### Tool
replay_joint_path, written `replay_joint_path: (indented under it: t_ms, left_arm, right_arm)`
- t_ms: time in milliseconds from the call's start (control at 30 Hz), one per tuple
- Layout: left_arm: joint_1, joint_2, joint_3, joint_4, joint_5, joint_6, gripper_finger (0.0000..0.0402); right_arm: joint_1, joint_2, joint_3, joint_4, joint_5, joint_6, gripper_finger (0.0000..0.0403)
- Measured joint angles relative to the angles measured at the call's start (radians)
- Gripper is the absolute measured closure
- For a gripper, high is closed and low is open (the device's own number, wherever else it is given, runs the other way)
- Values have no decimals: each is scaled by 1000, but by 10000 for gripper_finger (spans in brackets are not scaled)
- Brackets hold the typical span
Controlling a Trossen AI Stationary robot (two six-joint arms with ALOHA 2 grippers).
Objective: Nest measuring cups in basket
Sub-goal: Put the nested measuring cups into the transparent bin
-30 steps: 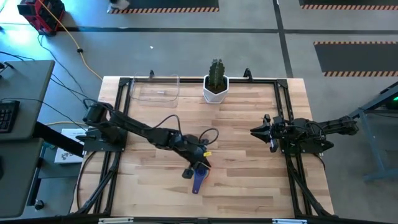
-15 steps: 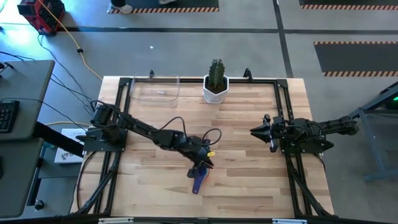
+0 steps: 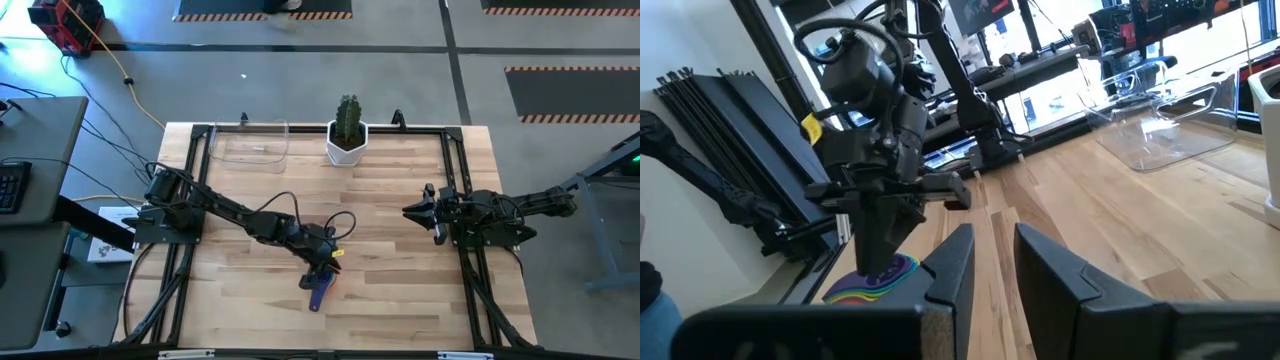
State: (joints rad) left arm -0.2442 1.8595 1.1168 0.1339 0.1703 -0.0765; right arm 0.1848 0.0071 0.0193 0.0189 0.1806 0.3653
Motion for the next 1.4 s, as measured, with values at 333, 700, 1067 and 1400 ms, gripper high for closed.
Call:
replay_joint_path:
  t_ms: [333, 700, 1067, 1400]
  left_arm:
    - [-51, 0, 0, -5, -31, 8, 359]
    - [-98, 10, 0, -10, -47, 9, 359]
    - [-108, 34, 2, -28, -27, -18, 359]
    - [-108, 38, 3, -58, -22, -24, 359]
  right_arm:
    - [0, 0, 0, 0, 0, 0, 336]
    - [0, 0, 0, 0, 0, 0, 336]
    - [0, 0, 0, 0, 0, 0, 336]
    - [0, 0, 0, 0, 0, 0, 336]
